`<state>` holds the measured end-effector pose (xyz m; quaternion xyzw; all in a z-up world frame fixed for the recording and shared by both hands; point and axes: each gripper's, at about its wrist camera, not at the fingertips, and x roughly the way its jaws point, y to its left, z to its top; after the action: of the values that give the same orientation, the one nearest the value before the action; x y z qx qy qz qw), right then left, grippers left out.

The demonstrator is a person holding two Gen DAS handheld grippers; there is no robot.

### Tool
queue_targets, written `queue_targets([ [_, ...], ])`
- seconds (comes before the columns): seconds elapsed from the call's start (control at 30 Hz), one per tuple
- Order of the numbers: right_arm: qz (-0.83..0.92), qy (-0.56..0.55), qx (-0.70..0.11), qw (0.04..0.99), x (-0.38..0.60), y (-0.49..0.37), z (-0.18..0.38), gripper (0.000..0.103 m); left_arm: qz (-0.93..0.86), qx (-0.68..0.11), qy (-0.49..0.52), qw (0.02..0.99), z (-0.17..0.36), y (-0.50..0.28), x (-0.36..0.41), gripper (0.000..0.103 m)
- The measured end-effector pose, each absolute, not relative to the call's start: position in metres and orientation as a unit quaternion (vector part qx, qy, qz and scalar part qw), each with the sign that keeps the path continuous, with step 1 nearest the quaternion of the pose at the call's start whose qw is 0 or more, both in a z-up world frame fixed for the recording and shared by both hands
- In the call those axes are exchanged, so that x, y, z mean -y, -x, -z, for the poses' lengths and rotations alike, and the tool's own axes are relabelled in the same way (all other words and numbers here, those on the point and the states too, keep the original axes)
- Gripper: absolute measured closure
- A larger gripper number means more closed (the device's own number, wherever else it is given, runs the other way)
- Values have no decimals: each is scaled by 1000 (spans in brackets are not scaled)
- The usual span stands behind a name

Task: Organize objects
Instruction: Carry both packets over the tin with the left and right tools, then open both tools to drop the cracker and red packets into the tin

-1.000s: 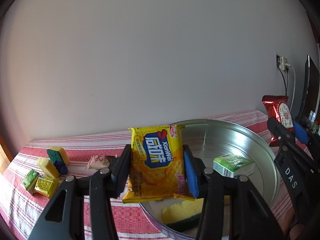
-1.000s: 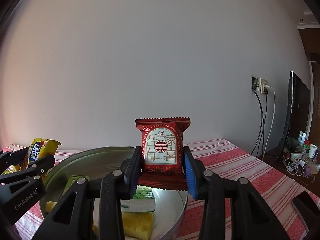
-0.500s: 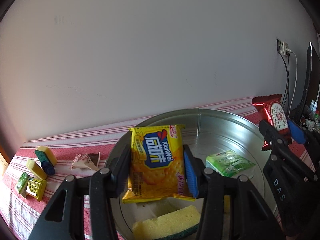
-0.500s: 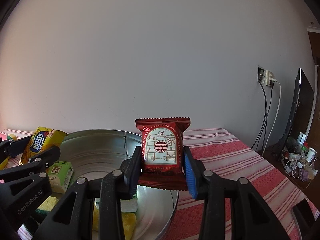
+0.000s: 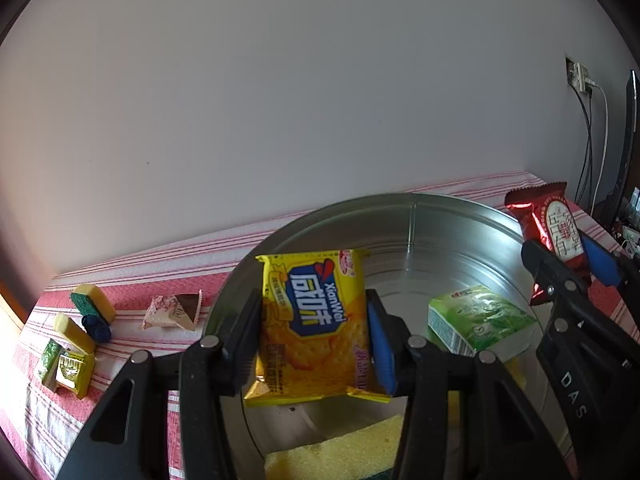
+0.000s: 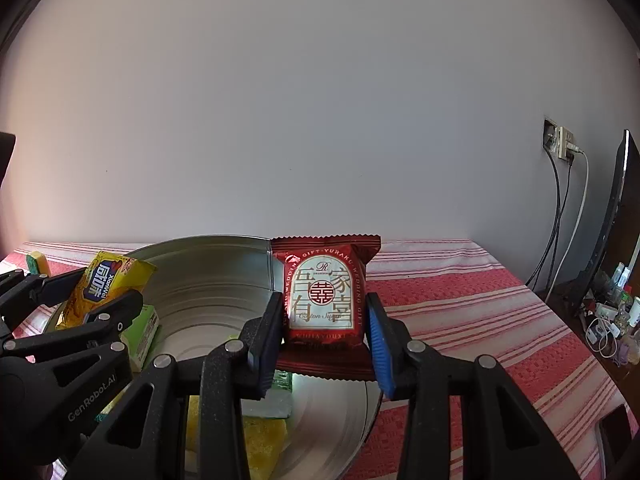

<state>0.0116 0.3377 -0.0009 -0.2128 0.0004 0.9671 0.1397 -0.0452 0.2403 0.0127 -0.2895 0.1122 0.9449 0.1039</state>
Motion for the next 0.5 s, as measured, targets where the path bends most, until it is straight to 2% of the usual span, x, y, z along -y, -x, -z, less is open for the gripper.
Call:
queue_targets([
  [0.1,-967,222,-2,126,-337,-9,2,60,-941,-117,301,103,-14,48,-245,52],
  [0.17,-967,226,-4,116,-336,-8,3,59,-942,-113,299,101,-19,46,-246,33],
  [0.2,-967,226,-5,115,-337,-8,3,56,-945,-108,293,97,-22,44,-246,17],
  [0.23,-968,223,-4,117,-335,-10,2,53,-948,-107,286,87,-24,42,-246,11],
  [0.33,-969,211,-21,125,-343,-16,2,45,-953,-103,273,85,-30,40,-243,1],
  [0.4,-970,205,-33,126,-351,-18,2,37,-955,-89,270,88,-32,38,-238,1],
  [0.5,-972,189,-36,134,-351,-25,0,36,-957,-82,264,91,-34,34,-233,1],
])
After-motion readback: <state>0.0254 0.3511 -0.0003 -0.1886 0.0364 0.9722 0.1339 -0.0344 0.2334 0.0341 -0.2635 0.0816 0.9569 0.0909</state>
